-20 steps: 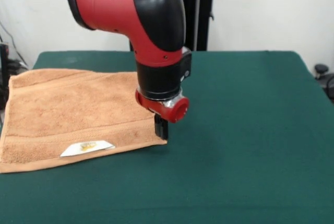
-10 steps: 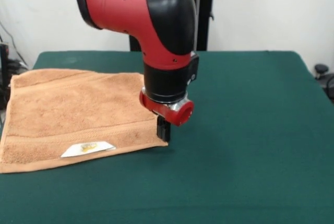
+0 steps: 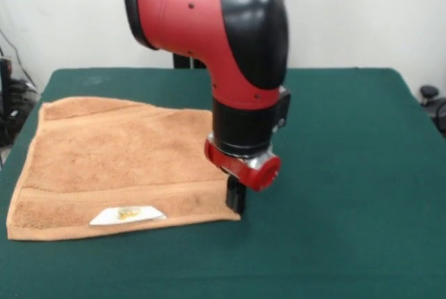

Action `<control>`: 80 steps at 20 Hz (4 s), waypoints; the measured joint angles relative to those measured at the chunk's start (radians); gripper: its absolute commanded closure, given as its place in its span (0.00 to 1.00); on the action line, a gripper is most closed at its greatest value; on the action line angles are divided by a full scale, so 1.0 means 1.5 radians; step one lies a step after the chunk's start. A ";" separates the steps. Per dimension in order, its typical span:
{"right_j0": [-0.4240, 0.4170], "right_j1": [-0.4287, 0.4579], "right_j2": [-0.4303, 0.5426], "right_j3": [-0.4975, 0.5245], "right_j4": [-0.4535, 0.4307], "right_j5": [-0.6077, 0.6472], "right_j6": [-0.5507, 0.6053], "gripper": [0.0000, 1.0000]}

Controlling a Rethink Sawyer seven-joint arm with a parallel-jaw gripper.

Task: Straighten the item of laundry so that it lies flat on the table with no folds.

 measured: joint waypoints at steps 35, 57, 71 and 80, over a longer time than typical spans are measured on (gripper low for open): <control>0.061 0.038 0.004 -0.059 0.084 -0.081 0.000 1.00; 0.048 -0.024 0.028 0.048 0.084 -0.082 0.000 1.00; 0.020 -0.095 0.041 0.119 0.084 -0.082 0.000 1.00; -0.003 -0.083 0.058 0.119 0.080 -0.103 0.000 1.00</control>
